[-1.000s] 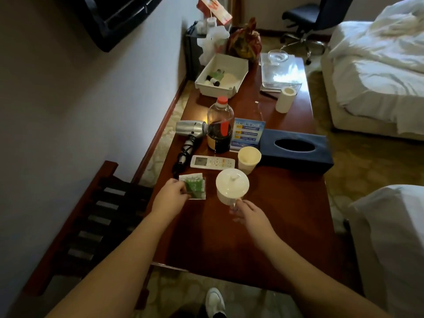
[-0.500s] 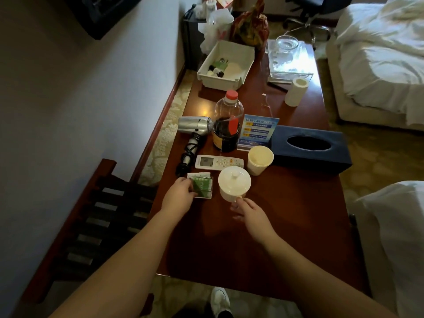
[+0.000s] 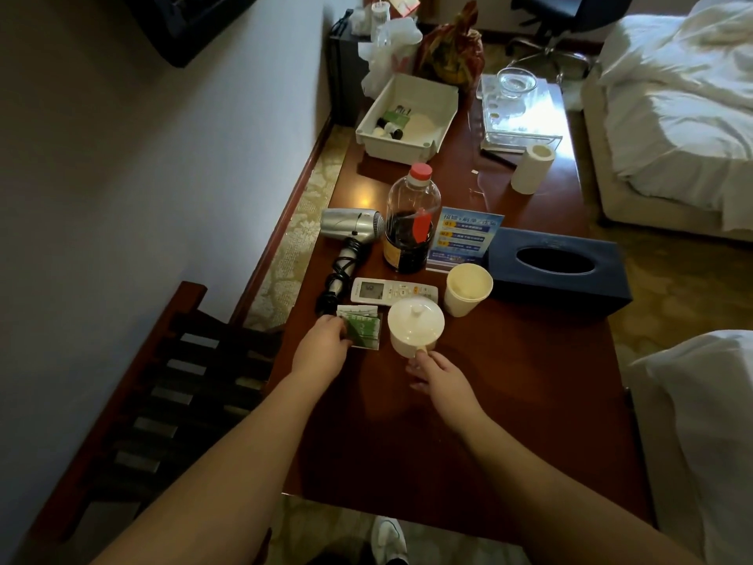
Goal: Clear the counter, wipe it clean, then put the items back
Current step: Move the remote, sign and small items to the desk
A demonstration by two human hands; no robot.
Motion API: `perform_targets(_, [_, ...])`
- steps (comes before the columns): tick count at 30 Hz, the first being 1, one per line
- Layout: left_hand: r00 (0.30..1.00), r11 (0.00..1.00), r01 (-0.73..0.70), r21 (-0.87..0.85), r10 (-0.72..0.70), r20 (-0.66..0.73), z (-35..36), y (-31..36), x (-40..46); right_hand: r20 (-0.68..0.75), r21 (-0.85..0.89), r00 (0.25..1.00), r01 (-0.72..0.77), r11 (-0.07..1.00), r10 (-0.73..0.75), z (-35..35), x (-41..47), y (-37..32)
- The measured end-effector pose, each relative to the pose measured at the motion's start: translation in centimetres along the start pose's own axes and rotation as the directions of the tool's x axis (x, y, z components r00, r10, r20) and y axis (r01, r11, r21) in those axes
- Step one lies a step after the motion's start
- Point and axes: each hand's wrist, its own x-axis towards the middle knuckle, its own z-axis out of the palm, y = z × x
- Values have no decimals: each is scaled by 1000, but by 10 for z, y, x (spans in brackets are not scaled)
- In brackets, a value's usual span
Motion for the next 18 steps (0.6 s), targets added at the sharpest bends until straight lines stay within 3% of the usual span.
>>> perform_targets(6, [1000, 1000, -2, -25, 2, -17, -7, 0, -10, 12, -55, 1000, 11, 998, -11, 3, -7, -7])
perform_targets(10, [999, 998, -6, -65, 3, -47, -16, 3, -29, 1, -254, 1000, -11, 967, 12, -4, -17, -11])
perform_targets(15, [993, 992, 38, -124, -50, -103, -32, 4, -72, -113, -480, 993, -92, 872, 43, -16, -42, -17])
perform_targets(18, [988, 983, 82, -167, -103, -119, -44, 6, -107, -71, -654, 997, -39, 756, -10, -28, -64, -25])
